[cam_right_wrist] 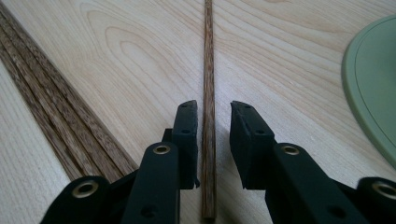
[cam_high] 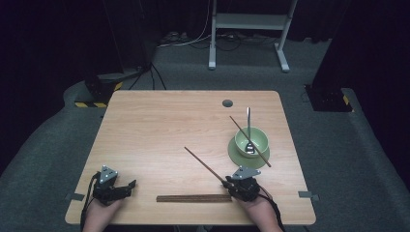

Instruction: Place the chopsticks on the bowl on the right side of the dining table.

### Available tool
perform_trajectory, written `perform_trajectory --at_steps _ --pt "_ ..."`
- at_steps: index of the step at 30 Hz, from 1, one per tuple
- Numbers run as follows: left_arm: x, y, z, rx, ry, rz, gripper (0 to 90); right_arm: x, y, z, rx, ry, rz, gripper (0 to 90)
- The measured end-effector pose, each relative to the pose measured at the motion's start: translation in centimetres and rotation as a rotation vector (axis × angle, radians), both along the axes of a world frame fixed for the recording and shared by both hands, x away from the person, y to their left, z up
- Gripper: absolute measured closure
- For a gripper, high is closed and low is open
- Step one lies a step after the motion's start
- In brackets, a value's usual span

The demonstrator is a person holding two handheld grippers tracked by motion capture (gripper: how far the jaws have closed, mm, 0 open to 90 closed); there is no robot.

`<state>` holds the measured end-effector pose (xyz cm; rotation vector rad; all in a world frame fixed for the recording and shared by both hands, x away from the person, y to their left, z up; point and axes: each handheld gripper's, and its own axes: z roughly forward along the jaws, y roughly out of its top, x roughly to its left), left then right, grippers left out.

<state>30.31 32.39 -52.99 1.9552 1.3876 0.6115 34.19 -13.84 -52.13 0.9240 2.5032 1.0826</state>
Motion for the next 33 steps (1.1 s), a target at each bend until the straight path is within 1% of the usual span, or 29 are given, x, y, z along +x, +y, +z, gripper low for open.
perform_trajectory --at_steps 1,5,10,12,18,25,30,33 --pt "0.0 0.0 0.0 0.0 0.0 0.0 17.1 0.0 -0.1 0.0 0.0 -0.001 0.003 73.6" --pt "0.0 0.0 0.0 0.001 0.0 0.0 17.1 0.1 -0.2 0.0 -0.006 -0.012 -0.001 82.9" --pt "0.0 0.0 0.0 0.002 0.0 0.001 17.1 0.0 0.0 0.3 -0.048 -0.034 0.014 83.8" --pt "0.0 0.0 0.0 0.002 0.0 0.003 17.1 0.0 -0.1 0.6 -0.04 -0.04 0.01 83.9" --pt "0.0 0.0 0.0 0.001 0.0 0.003 17.1 -0.3 -1.0 2.0 0.0 -0.101 -0.016 84.1" --pt "0.0 0.0 0.0 0.001 0.0 0.003 17.1 -0.5 -2.2 3.5 0.041 -0.15 -0.05 84.1" --pt "0.0 0.0 0.0 0.001 0.0 0.003 17.1 -0.6 -3.0 4.3 0.054 -0.183 -0.08 84.2" --pt "0.0 0.0 0.0 0.002 0.001 0.003 17.1 -0.6 -3.7 4.7 0.068 -0.199 -0.109 84.1"
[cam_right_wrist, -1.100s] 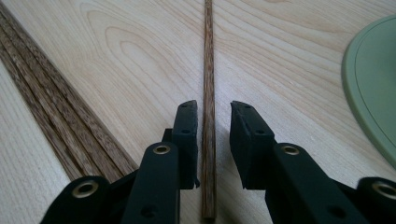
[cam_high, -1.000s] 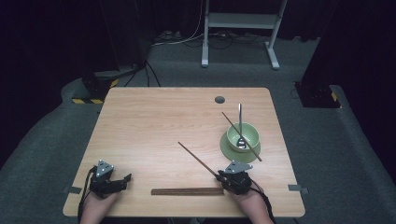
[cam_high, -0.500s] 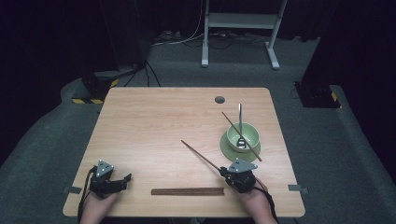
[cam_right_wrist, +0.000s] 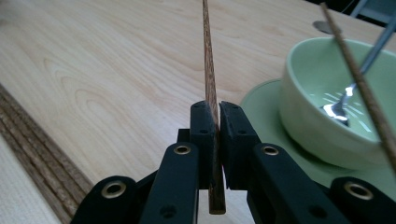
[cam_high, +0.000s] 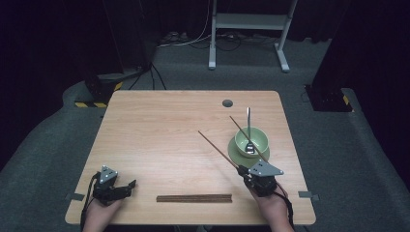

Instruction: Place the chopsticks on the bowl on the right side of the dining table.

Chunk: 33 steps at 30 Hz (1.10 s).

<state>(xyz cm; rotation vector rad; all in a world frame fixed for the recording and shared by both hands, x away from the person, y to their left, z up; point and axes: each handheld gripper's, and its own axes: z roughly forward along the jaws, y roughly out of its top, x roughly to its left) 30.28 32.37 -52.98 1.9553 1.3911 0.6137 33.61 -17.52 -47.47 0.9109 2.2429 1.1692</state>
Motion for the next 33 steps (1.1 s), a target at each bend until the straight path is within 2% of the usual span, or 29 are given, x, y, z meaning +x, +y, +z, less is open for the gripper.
perform_trajectory --at_steps 7,18,25,33 --pt "0.0 0.0 0.0 -0.001 0.0 0.0 17.1 0.2 -1.5 0.5 0.019 -0.021 -0.054 84.1" --pt "0.0 0.0 0.0 -0.002 0.0 -0.001 17.1 0.4 -3.3 0.9 0.042 -0.028 -0.126 84.1" --pt "0.0 0.0 0.0 -0.002 0.0 -0.001 17.0 0.6 -4.0 0.9 0.047 -0.029 -0.168 84.1" --pt "0.0 0.0 0.0 -0.002 0.0 -0.001 17.1 1.0 -4.4 0.8 0.023 -0.028 -0.193 84.1"
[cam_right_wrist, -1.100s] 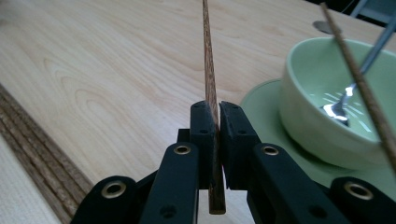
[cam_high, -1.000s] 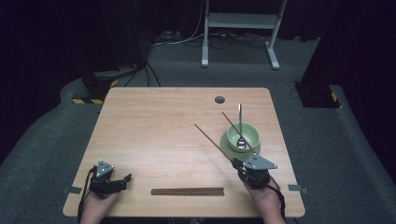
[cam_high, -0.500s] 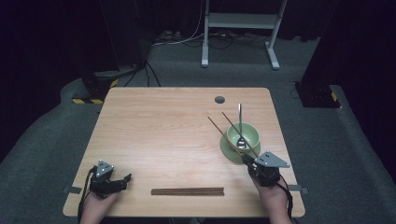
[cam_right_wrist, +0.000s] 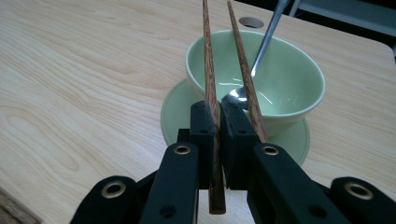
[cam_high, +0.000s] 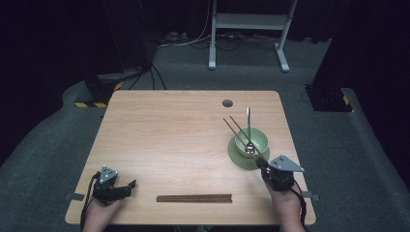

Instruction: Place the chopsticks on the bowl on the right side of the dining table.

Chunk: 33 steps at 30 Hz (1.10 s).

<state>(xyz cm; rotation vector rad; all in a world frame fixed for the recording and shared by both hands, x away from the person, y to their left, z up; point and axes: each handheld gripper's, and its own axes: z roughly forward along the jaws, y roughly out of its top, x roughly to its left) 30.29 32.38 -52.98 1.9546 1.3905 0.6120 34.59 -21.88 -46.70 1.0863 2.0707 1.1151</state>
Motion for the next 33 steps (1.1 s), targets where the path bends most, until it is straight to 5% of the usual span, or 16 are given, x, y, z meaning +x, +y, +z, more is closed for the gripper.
perform_trajectory --at_steps 33 --pt "0.0 -0.01 0.0 0.001 0.0 0.0 17.1 1.04 -0.45 -0.4 -0.006 0.009 -0.052 83.3"
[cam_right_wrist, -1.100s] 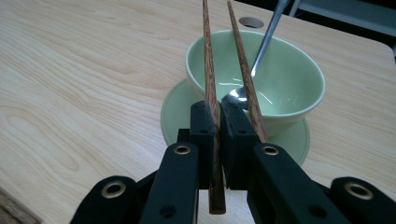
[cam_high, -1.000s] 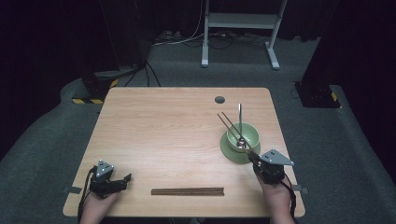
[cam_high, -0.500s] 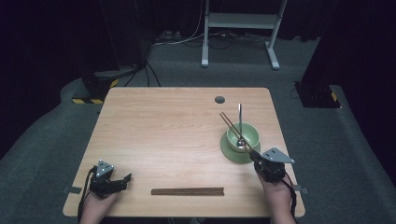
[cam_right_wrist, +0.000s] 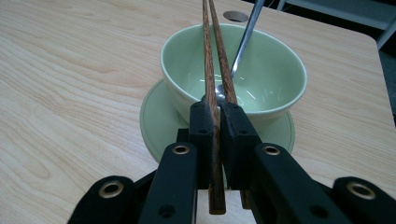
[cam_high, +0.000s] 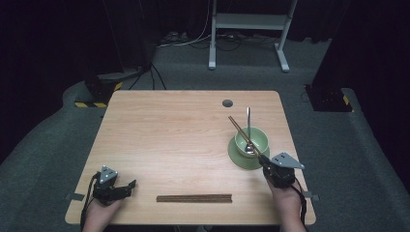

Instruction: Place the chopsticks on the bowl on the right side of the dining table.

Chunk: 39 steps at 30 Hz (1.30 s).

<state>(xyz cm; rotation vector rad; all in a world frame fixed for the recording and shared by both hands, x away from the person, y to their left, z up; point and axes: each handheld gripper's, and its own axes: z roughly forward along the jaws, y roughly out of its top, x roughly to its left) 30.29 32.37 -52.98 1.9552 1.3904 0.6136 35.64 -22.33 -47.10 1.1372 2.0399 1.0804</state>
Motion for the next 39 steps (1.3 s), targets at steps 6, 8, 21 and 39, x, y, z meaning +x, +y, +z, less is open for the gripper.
perform_trajectory --at_steps 6,8,21,39 --pt "0.0 0.0 0.0 0.0 0.0 0.0 17.1 0.2 0.1 -0.1 -0.004 -0.005 0.003 83.0" --pt "0.0 0.0 0.0 0.0 0.0 0.0 17.1 0.2 0.1 0.0 -0.001 -0.006 0.006 81.2" --pt "-0.1 0.0 0.0 0.0 0.0 0.001 17.3 -0.9 -0.9 0.2 0.05 -0.027 -0.009 50.3" --pt "0.0 0.0 0.0 0.0 0.001 0.0 17.3 -0.5 -1.0 -1.9 0.031 -0.006 -0.014 66.2"
